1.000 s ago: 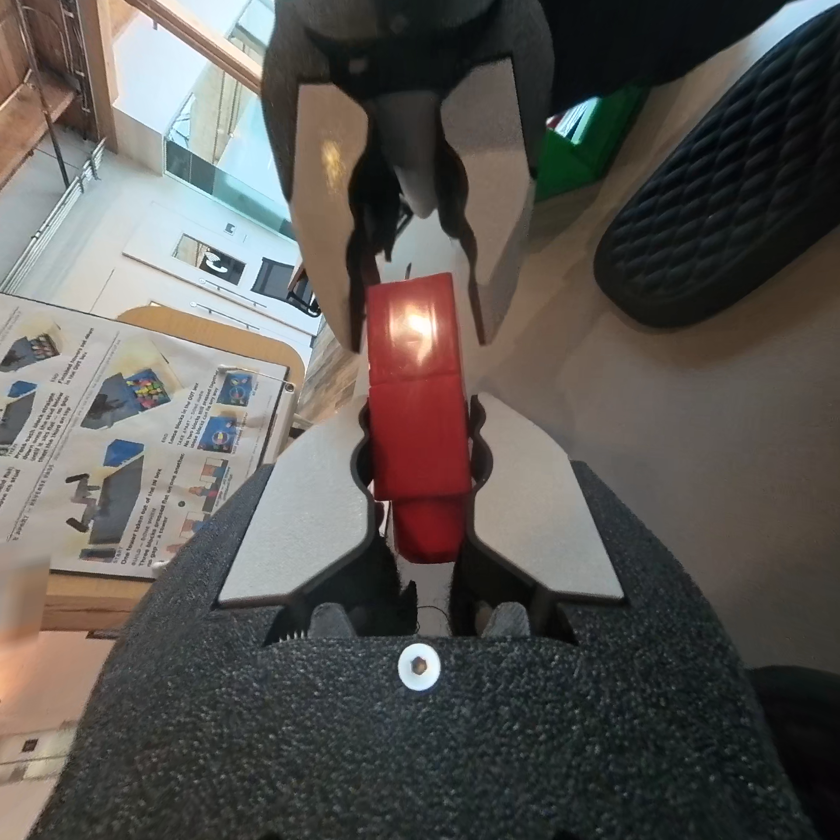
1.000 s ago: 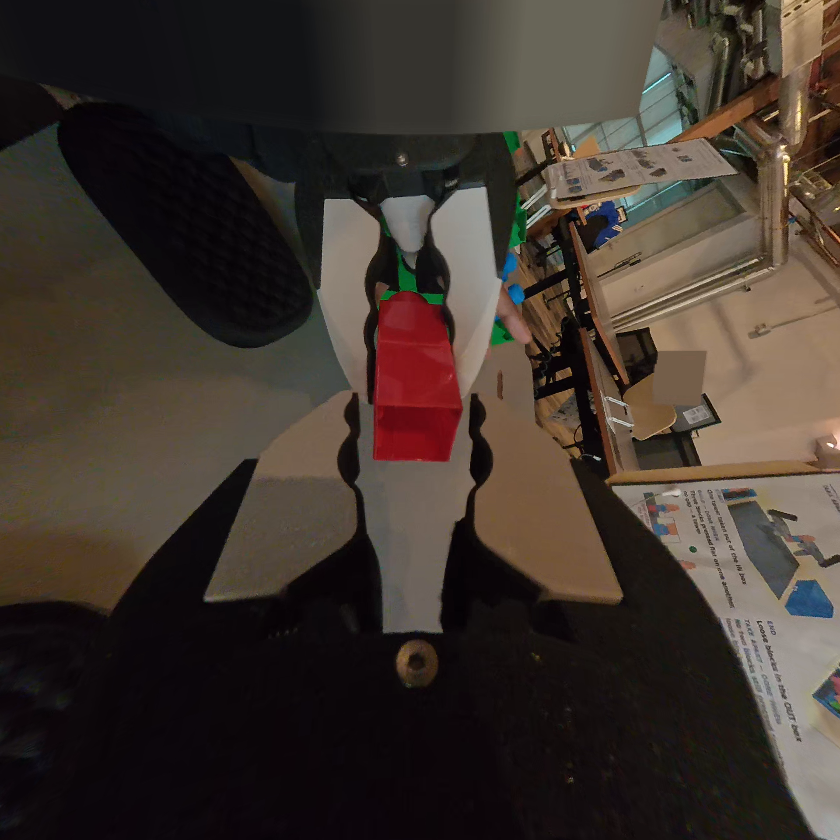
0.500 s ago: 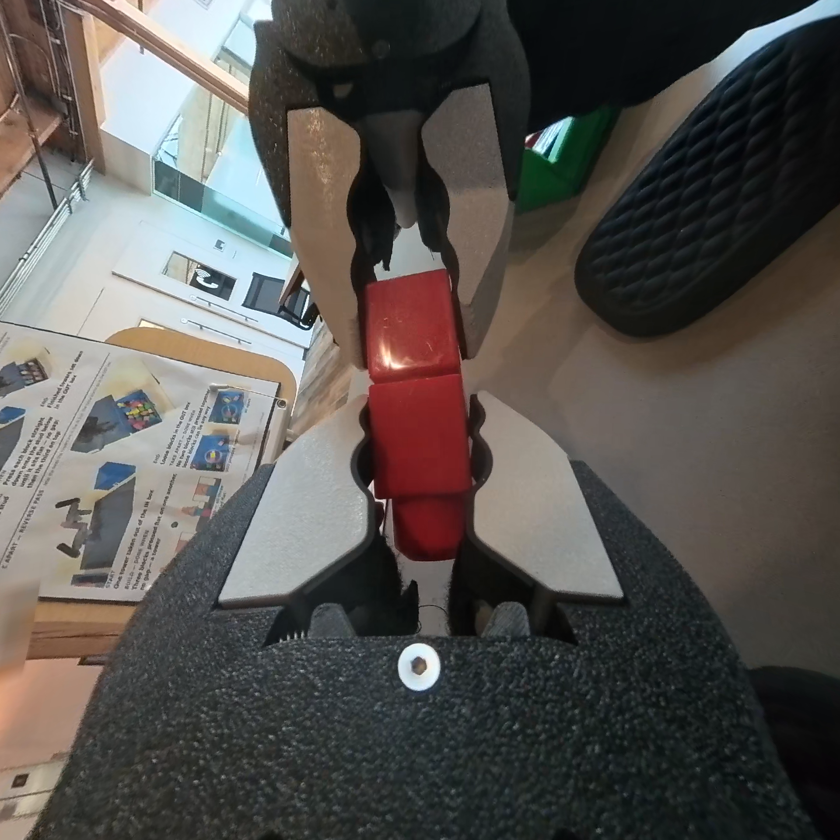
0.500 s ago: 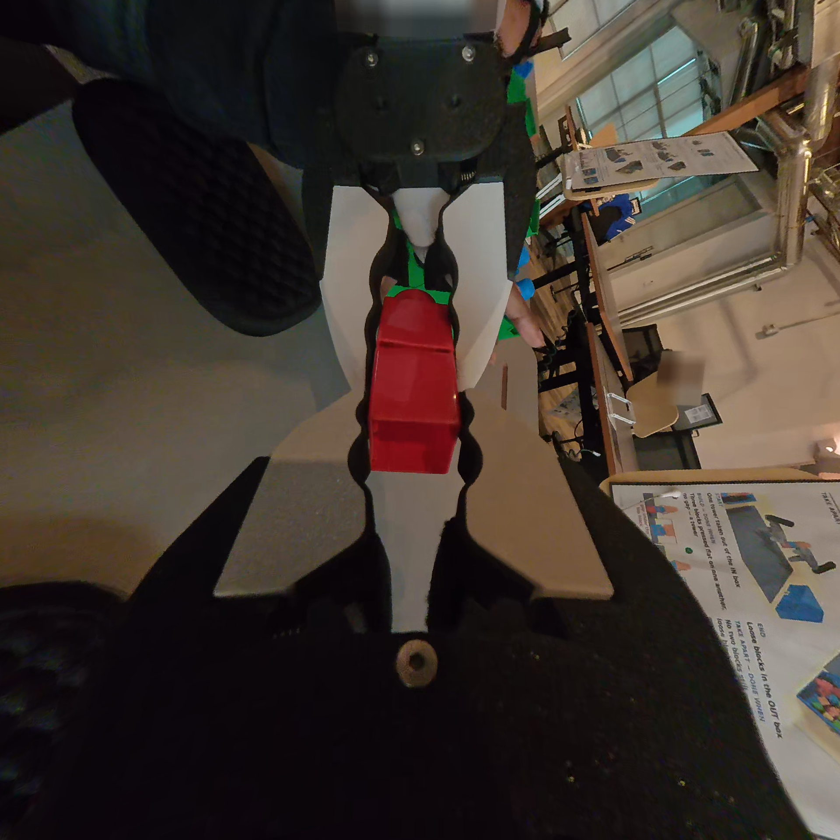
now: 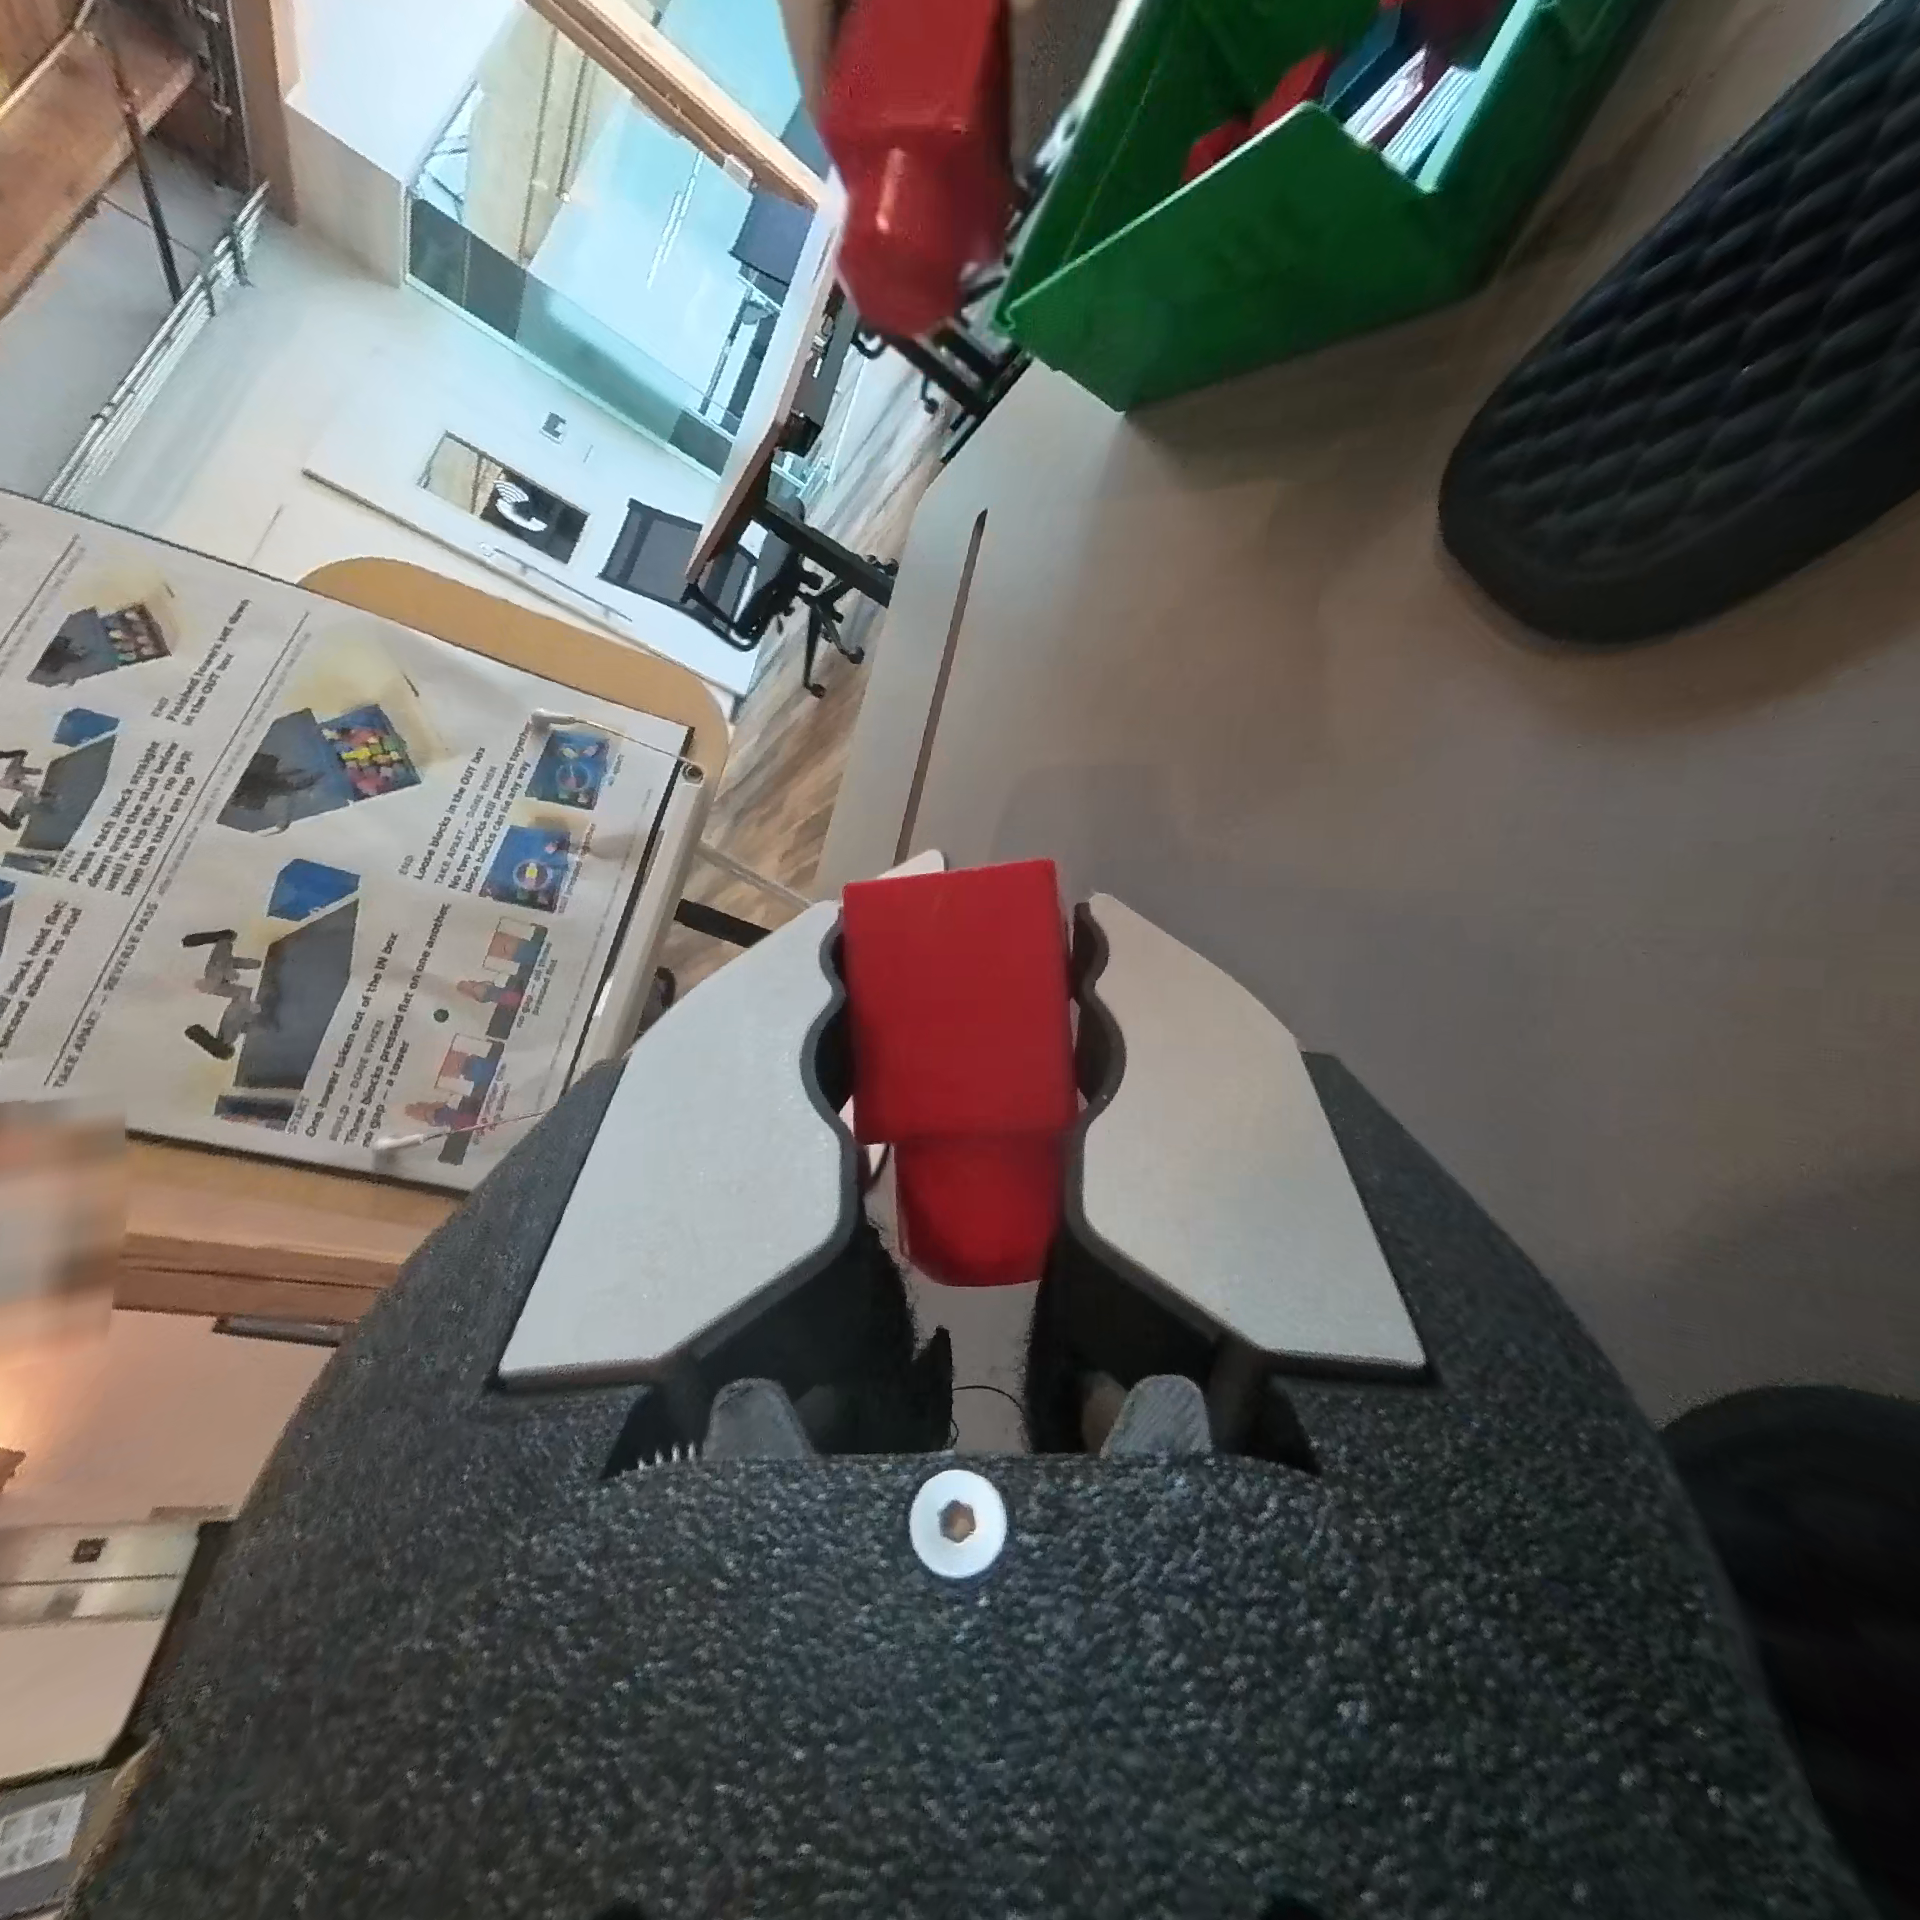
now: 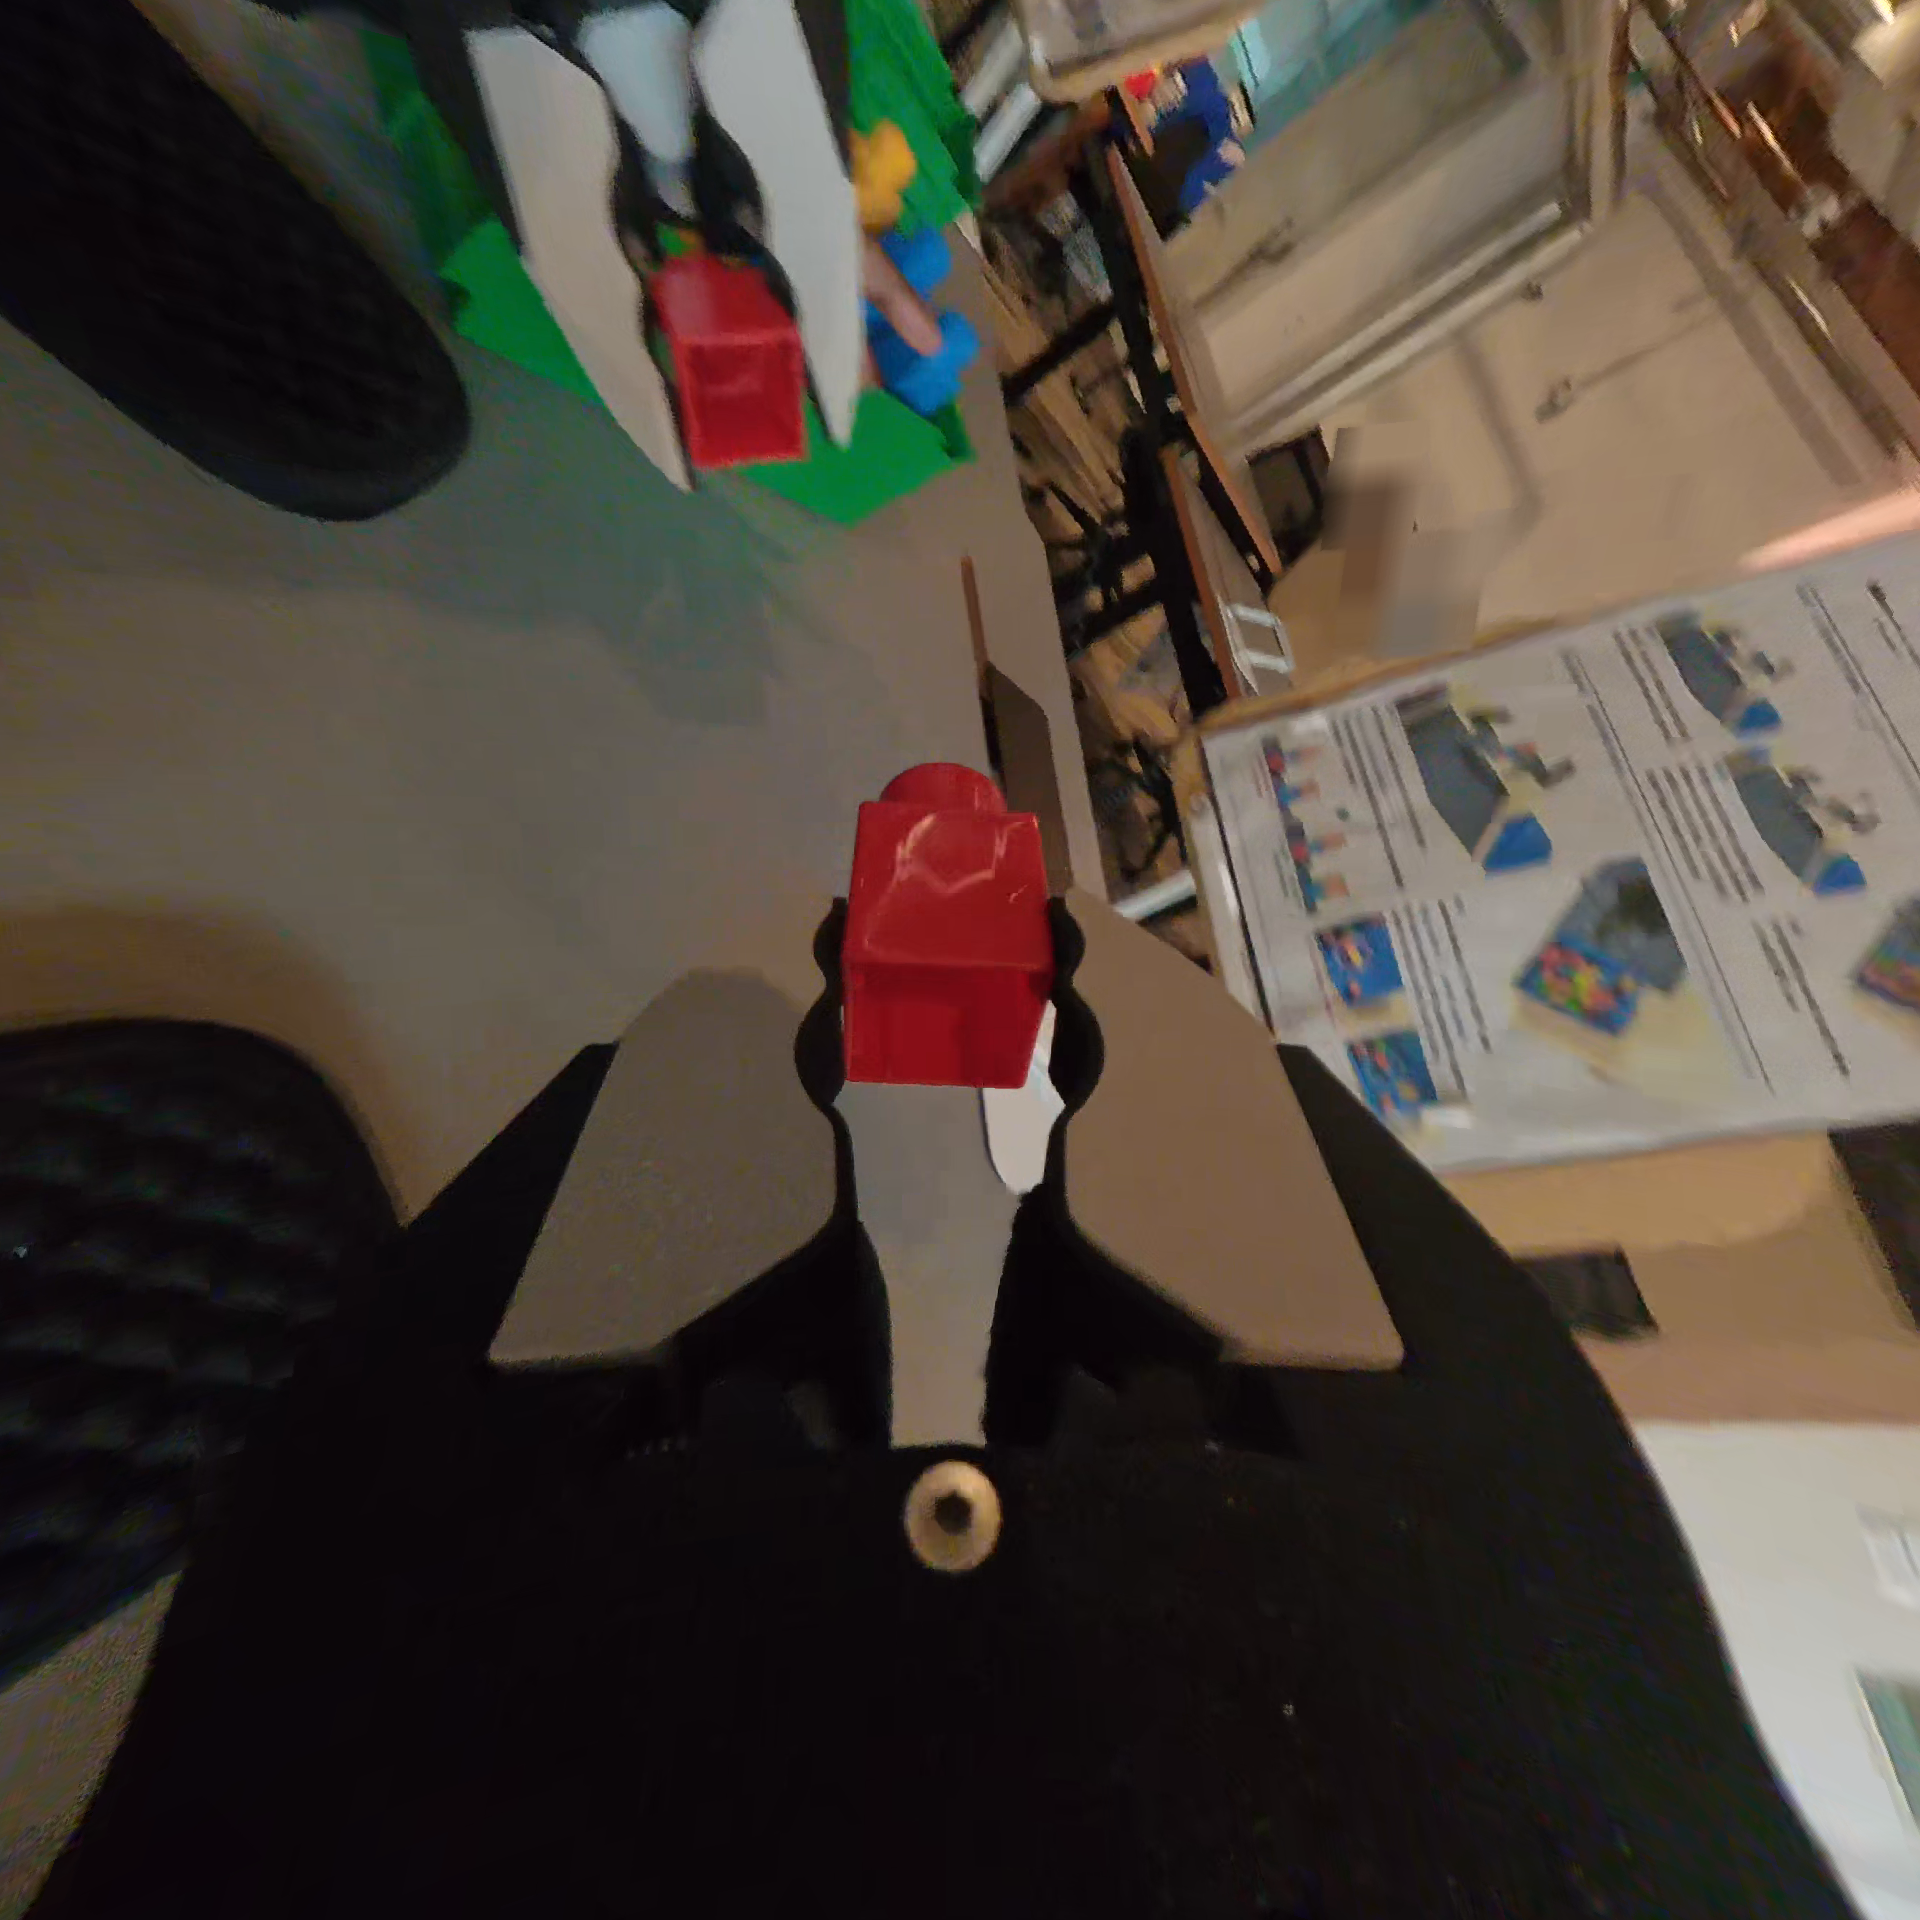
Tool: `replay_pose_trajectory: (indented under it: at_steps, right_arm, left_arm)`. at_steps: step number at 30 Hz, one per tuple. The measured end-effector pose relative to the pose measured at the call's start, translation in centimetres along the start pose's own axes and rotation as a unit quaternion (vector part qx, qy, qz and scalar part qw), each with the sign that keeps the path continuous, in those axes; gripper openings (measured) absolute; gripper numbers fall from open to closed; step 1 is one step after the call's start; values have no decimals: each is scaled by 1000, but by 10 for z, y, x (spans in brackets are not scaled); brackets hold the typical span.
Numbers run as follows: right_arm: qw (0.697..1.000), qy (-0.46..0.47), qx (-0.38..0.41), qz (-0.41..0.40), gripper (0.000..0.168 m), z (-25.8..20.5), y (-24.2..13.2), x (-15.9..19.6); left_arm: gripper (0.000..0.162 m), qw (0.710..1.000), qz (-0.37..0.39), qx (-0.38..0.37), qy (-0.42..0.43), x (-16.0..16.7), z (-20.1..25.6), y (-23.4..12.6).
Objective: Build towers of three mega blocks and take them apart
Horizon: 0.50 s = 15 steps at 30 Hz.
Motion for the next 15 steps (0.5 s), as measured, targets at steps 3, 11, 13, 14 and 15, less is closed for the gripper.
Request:
replay_pose_trajectory:
  at_steps: [3, 11, 13, 14, 15]
  right_arm:
    - [996, 49, 42, -69, 36, 9, -26, 16]
    - [926, 245, 131, -257, 36, 14, -95, 77]
    - [896, 303, 139, -294, 36, 8, -106, 94]
    - [879, 333, 140, -310, 36, 5, -111, 103]
    - [861, 362, 139, -328, 36, 0, -116, 111]
  left_arm:
    - [38, 1000, 3, 3, 3, -1, 3, 4]
    - [39, 1000, 15, -8, 1, -3, 1, 3]
    - [39, 1000, 17, -12, 3, -3, 1, 2]
    - [39, 1000, 17, -12, 4, -3, 1, 2]
    - [39, 1000, 17, -12, 4, -3, 1, 2]
Point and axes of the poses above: each gripper's, where its closed fingertips meet, y out along the fingers, x out of its underside, z = x × y across the jaws, the point moved 10 cm from there along -y, back along the fingers, and after that the axes turned 6 degrees about -x, right-handed, at the moved point
